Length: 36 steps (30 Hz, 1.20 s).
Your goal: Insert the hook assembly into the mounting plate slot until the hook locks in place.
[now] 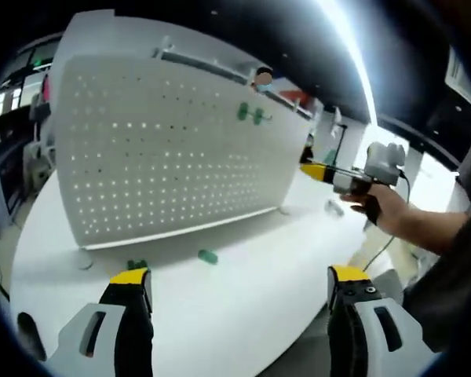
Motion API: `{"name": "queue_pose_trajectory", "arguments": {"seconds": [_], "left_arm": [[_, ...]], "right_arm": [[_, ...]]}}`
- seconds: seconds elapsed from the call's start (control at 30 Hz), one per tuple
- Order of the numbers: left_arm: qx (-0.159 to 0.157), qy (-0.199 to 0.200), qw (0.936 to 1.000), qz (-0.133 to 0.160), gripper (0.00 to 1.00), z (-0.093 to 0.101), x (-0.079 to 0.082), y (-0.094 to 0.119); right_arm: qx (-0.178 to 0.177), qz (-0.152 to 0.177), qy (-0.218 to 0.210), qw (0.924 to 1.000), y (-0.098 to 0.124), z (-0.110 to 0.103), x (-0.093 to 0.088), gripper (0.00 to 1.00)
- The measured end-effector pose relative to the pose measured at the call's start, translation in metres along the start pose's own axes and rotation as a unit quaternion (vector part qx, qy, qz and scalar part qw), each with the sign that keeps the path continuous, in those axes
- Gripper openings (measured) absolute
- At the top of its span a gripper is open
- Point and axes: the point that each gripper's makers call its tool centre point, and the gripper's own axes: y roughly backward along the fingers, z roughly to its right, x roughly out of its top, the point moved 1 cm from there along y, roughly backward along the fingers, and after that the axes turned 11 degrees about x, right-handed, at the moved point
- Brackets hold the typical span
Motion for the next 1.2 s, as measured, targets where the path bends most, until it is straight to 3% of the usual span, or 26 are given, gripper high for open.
{"name": "queue_pose_trajectory", "arguments": {"seconds": [0.27, 0.5, 0.73, 1.2], "left_arm": [[0.005, 0.001, 1.0, -0.008, 0.94, -0.004, -0.008, 0.003], [0.004, 0.004, 0.9998, -0.018, 0.93, -0.002, -0.018, 0.002], [-0.001, 0.002, 0.9993, -0.039, 0.93, 0.002, -0.032, -0.003], [-0.004, 0.004, 0.9982, -0.059, 0.92, -0.005, -0.038, -0.01]], "right_arm": [[0.049, -0.029, -0.01, 0.9983, 0.007, -0.036, -0.031, 0.22], [0.075, -0.069, -0.021, 0.9946, 0.017, -0.06, -0.066, 0.22], [0.1, -0.095, -0.03, 0.99, 0.02, -0.077, -0.087, 0.22], [0.148, -0.142, -0.053, 0.9774, -0.011, -0.094, -0.124, 0.21]]}}
